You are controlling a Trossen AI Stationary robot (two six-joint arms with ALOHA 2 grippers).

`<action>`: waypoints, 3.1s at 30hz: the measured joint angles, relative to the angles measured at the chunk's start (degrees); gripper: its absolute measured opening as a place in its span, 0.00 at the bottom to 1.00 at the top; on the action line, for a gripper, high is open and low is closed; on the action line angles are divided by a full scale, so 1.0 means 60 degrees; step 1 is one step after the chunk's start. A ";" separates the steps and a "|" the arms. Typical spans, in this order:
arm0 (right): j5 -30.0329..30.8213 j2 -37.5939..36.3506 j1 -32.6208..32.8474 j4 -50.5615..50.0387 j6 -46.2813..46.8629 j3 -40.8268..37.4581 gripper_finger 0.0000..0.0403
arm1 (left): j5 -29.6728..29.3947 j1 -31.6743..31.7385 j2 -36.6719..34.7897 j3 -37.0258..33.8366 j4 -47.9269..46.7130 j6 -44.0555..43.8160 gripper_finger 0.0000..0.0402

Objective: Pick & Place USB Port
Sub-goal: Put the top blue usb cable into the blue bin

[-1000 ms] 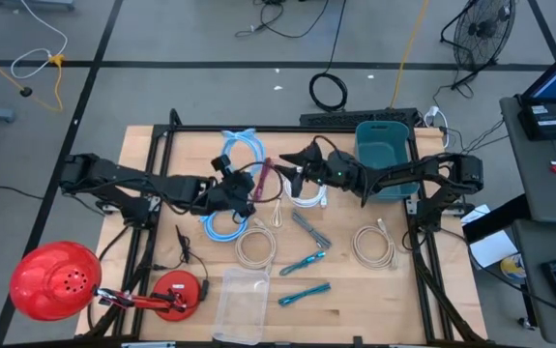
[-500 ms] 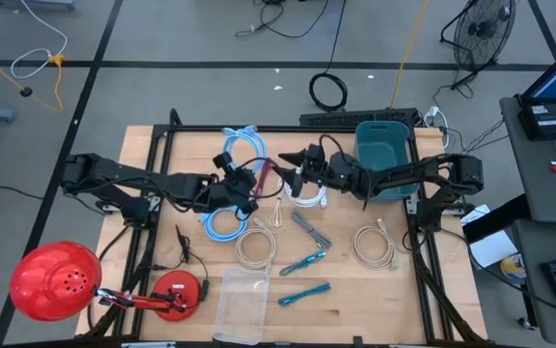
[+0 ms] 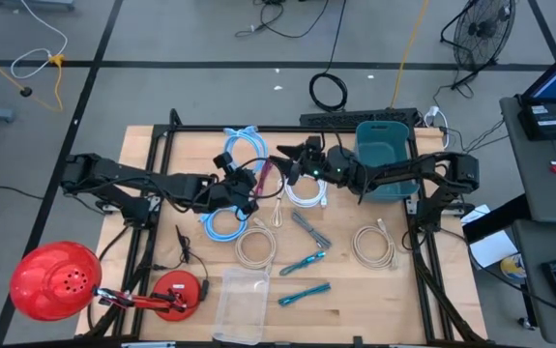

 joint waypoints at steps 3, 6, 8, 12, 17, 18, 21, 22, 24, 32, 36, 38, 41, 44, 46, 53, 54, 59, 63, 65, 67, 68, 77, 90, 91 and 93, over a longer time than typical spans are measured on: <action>0.0007 0.0194 0.0069 -0.0057 0.0349 0.0087 0.75 | 0.0000 -0.0008 0.0000 -0.0002 0.0004 -0.0004 0.03; 0.0017 0.0487 0.0099 0.0094 0.0584 0.0354 0.75 | 0.0000 -0.0080 0.0000 0.0002 0.0001 -0.0004 0.03; 0.0006 0.0680 0.0100 0.0018 0.0769 0.0497 0.75 | 0.0025 -0.0118 0.0000 -0.0001 0.0007 -0.0004 0.03; -0.0247 0.1158 0.0153 0.0039 0.1041 0.1020 0.76 | 0.0152 -0.0141 0.0000 -0.0002 -0.0015 -0.0073 0.03; -0.0450 0.1524 0.0356 0.0070 0.0813 0.1524 0.75 | 0.0250 -0.0146 0.0000 -0.0002 -0.0175 -0.0080 0.03; -0.0463 0.1528 0.0404 0.0052 0.0684 0.1553 0.75 | 0.0248 -0.0152 0.0000 -0.0002 -0.0227 -0.0076 0.03; -0.0457 0.1505 0.0483 0.0024 0.0505 0.1555 0.75 | 0.0254 -0.0153 -0.0004 -0.0002 -0.0423 -0.0156 0.03; -0.0514 0.1508 0.0508 0.0017 0.0451 0.1555 0.75 | 0.0243 -0.0151 -0.0002 -0.0002 -0.0498 -0.0191 0.03; -0.0548 0.1511 0.0575 -0.0036 0.0379 0.1555 0.75 | 0.0236 -0.0142 0.0000 -0.0002 -0.0510 -0.0237 0.03; -0.0550 0.1508 0.0679 -0.0209 0.0137 0.1555 0.75 | 0.0214 -0.0146 -0.0003 -0.0002 -0.0522 -0.0303 0.03; -0.0516 0.1508 0.0671 -0.0209 -0.0040 0.1555 0.75 | 0.0245 -0.0146 -0.0001 -0.0002 -0.0531 -0.0330 0.03; -0.0510 0.1508 0.0668 -0.0191 -0.0004 0.1555 0.73 | 0.0248 -0.0146 -0.0004 -0.0002 -0.0532 -0.0346 0.03; -0.0503 0.1508 0.0665 -0.0201 0.0109 0.1555 0.69 | 0.0424 -0.0146 -0.0004 -0.0002 -0.0532 -0.0353 0.03; -0.0487 0.1508 0.0639 -0.0198 0.0138 0.1554 0.62 | 0.0593 -0.0145 0.0000 -0.0002 -0.0512 -0.0351 0.03; -0.0481 0.1508 0.0607 -0.0196 0.0129 0.1551 0.56 | 0.0594 -0.0146 -0.0004 -0.0002 -0.0496 -0.0312 0.03; -0.0449 0.1508 0.0573 -0.0198 0.0028 0.1551 0.36 | 0.0594 -0.0146 -0.0002 -0.0002 -0.0474 -0.0280 0.03; -0.0431 0.1508 0.0573 -0.0198 0.0025 0.1551 0.34 | 0.0594 -0.0146 -0.0002 -0.0002 -0.0474 -0.0280 0.03; -0.0319 0.1508 0.0573 -0.0215 0.0025 0.1551 0.25 | 0.0594 -0.0162 -0.0004 -0.0002 -0.0477 -0.0251 0.03; -0.0187 0.1493 0.0579 -0.0352 -0.0016 0.1551 0.21 | 0.0606 -0.0197 -0.0004 -0.0002 -0.0503 -0.0268 0.03; -0.0100 0.1490 0.0581 -0.0423 -0.0017 0.1551 0.19 | 0.0605 -0.0193 0.0000 -0.0002 -0.0505 -0.0354 0.05; -0.0017 0.1490 0.0581 -0.0529 -0.0095 0.1551 0.15 | 0.0600 -0.0193 0.0000 -0.0002 -0.0588 -0.0352 0.09; 0.0013 0.1490 0.0584 -0.0621 -0.0196 0.1551 0.14 | 0.0583 -0.0209 0.0000 -0.0002 -0.0676 -0.0319 0.12; 0.0048 0.1501 0.0584 -0.0757 -0.0477 0.1537 0.07 | -0.3066 -0.1254 -0.0797 -0.0002 -0.1813 -0.1377 0.18; -0.1576 0.0408 0.0770 -0.1131 -0.0827 0.1061 0.07 | -0.5845 -0.2861 -0.1880 -0.0002 -0.3610 -0.4805 0.06; -0.1736 0.0139 0.0805 -0.1166 -0.0840 0.0883 0.07 | -0.5887 -0.2923 -0.1924 -0.0002 -0.3971 -0.5160 0.05; -0.1977 -0.0559 0.0877 -0.1334 -0.0993 0.0427 0.07 | -0.6006 -0.3040 -0.2043 -0.0002 -0.4600 -0.5898 0.02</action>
